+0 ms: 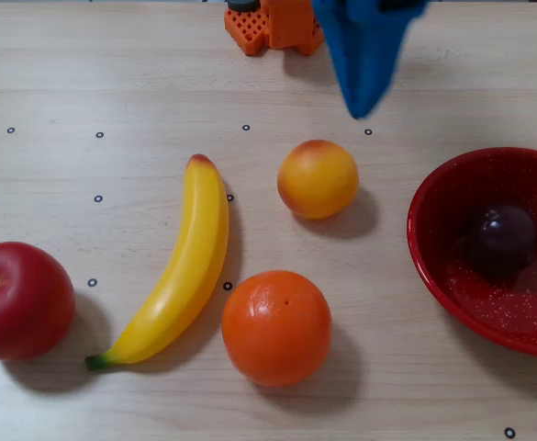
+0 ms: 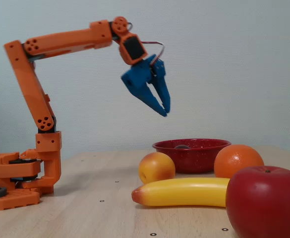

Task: Put plum in the red bowl.

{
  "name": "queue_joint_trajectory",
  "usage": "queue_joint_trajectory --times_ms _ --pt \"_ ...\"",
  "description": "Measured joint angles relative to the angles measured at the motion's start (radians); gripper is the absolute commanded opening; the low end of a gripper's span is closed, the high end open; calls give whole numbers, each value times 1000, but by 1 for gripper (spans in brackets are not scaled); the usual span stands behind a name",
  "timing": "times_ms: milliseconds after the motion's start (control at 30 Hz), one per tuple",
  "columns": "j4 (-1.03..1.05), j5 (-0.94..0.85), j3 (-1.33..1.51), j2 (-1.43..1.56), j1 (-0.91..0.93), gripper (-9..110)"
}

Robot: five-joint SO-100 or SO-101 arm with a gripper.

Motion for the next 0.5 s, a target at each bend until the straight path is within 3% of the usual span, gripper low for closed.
queue_joint_trajectory --times_ms 500 --pt "66 23 328 569 186 0"
